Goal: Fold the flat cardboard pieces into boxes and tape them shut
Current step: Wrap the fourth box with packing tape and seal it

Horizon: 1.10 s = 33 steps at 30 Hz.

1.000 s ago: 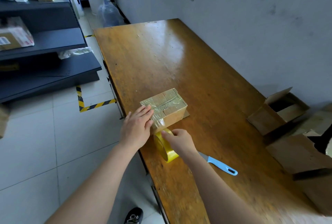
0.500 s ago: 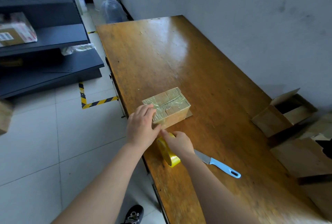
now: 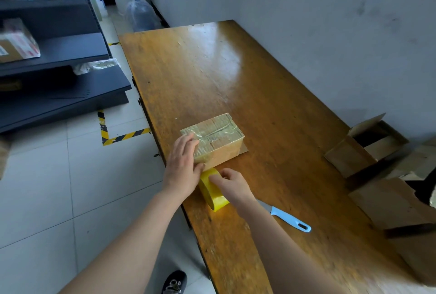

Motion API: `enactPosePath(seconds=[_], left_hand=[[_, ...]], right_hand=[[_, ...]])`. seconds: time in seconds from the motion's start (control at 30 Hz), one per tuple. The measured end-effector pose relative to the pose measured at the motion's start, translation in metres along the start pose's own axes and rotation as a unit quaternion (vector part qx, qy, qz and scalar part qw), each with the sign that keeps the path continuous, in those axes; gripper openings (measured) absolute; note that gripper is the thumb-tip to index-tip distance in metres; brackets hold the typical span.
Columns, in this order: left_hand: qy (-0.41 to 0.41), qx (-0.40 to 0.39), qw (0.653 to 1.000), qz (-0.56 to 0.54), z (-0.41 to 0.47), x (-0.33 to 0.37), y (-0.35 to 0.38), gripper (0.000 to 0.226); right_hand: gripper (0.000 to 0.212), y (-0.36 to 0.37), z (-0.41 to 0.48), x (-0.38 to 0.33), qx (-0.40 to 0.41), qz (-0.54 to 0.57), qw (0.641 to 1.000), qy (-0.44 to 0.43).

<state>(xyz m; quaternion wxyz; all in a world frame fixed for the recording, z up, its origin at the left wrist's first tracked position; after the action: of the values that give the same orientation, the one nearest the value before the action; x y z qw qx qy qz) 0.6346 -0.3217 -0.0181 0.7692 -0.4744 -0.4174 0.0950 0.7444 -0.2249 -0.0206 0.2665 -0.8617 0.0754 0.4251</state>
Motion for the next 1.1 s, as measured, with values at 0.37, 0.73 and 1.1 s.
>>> enactPosePath(seconds=[0.37,0.73,1.1], left_hand=[[-0.377,-0.04,0.847,-0.373,-0.063,0.012,0.038,0.05],[-0.452,-0.052,0.747,-0.484,-0.046,0.014,0.044,0.027],[-0.464,-0.027,0.7,-0.542,-0.047,0.016,0.044,0.034]], right_hand=[[0.021,-0.012,-0.003,0.013,0.048,-0.005,0.999,-0.022],[0.023,-0.06,-0.025,0.097,0.208,-0.371,0.9,0.099],[0.024,-0.048,-0.039,0.0,0.283,-0.304,0.847,-0.332]])
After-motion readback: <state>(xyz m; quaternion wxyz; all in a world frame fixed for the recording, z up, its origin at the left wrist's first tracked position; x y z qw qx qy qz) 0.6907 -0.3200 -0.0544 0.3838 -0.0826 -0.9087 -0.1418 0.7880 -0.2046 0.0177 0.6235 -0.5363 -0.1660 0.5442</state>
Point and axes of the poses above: each hand's wrist, its own z-axis towards the middle knuckle, its own y-axis out of the palm, x = y × z, the point moved 3 cm from there along z, towards the middle knuckle
